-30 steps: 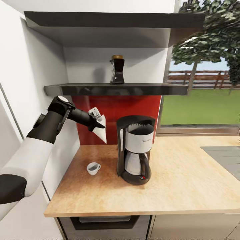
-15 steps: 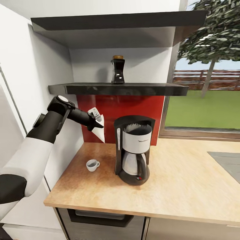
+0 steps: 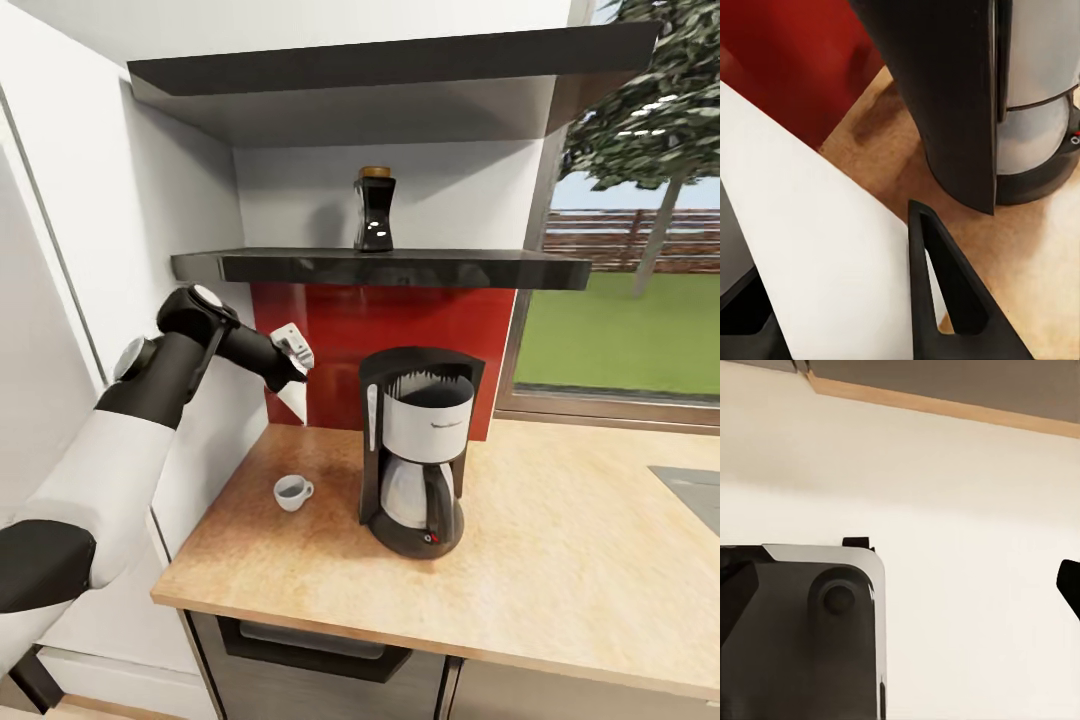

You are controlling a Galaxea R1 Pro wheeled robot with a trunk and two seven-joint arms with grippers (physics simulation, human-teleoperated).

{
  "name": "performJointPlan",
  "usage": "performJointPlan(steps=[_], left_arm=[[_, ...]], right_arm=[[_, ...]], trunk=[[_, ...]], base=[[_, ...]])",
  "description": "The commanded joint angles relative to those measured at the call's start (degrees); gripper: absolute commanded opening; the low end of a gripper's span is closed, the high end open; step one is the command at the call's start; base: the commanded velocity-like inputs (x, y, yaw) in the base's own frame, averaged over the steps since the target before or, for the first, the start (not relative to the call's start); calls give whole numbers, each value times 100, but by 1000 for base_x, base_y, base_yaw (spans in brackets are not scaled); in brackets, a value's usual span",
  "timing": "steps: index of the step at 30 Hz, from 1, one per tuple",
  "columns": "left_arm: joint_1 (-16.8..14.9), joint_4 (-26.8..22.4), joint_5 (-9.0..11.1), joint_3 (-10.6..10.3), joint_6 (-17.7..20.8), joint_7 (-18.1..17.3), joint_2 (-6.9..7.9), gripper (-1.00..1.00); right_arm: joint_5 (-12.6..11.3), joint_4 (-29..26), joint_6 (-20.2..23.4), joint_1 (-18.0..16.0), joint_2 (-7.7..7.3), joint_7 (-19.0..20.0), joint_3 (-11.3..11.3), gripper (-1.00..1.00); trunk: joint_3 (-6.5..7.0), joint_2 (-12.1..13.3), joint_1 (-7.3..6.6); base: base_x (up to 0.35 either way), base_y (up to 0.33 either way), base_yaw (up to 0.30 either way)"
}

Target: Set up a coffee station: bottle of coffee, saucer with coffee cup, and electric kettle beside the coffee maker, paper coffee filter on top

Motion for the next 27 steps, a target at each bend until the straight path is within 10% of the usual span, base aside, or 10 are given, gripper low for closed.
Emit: performJointPlan(steps=[1,5,9,27], left_arm=[[-3,-8,-224,-6,60,24,-104,-100],[-107,-291,-1030,-2,371,149,-456,-100],[-185,-711,-1314,-10,752,140,-513,-100],[-157,-965,-1374,-37,857,105,-523,-100]], right_arm=[[1,4,-19,-2,1,-10,-1,100],[4,1,-19,-2,1,-10,1,100],[4,1,-19,-2,1,-10,1,100],[-5,1,-19,-2,-7,-19,-8,100]], trunk=[[-2,-4,2],[-2,-4,2],[-2,-4,2],[-2,-4,2]], base=[[0,0,3],[0,0,1],[0,0,0],[0,-153,63]])
